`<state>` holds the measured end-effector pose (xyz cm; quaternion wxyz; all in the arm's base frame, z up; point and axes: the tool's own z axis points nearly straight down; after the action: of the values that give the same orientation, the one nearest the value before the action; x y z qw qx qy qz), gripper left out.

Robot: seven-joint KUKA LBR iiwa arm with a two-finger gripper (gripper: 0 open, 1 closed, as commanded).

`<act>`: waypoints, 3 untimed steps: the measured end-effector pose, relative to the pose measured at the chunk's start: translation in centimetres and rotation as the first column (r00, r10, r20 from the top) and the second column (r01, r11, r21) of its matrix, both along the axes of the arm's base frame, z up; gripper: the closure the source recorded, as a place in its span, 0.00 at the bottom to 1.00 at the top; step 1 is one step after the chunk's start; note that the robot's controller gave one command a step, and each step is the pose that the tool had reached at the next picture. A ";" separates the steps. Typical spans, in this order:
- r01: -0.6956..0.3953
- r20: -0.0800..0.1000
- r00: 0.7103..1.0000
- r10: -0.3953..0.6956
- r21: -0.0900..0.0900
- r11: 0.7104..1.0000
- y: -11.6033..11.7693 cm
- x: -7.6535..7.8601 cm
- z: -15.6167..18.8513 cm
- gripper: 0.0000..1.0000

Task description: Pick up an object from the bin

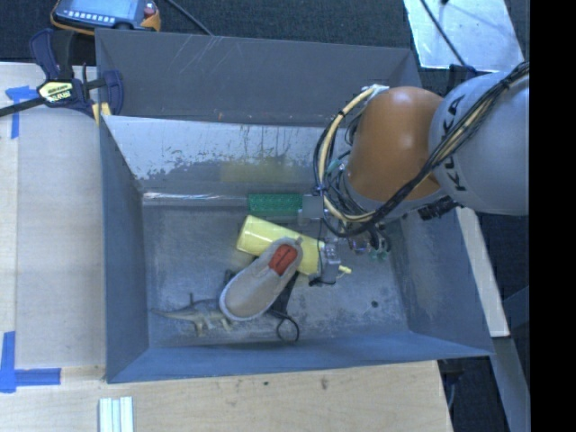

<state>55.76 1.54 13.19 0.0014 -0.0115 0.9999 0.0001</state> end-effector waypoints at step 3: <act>0.101 0.000 0.995 -0.101 -0.001 0.995 -0.3 2.1 -5.6 1.00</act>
Offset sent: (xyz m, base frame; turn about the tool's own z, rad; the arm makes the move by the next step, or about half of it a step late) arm 0.0203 -0.0020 -0.0562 0.1018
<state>57.85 1.28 7.56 0.0012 0.0389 0.9992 -0.0003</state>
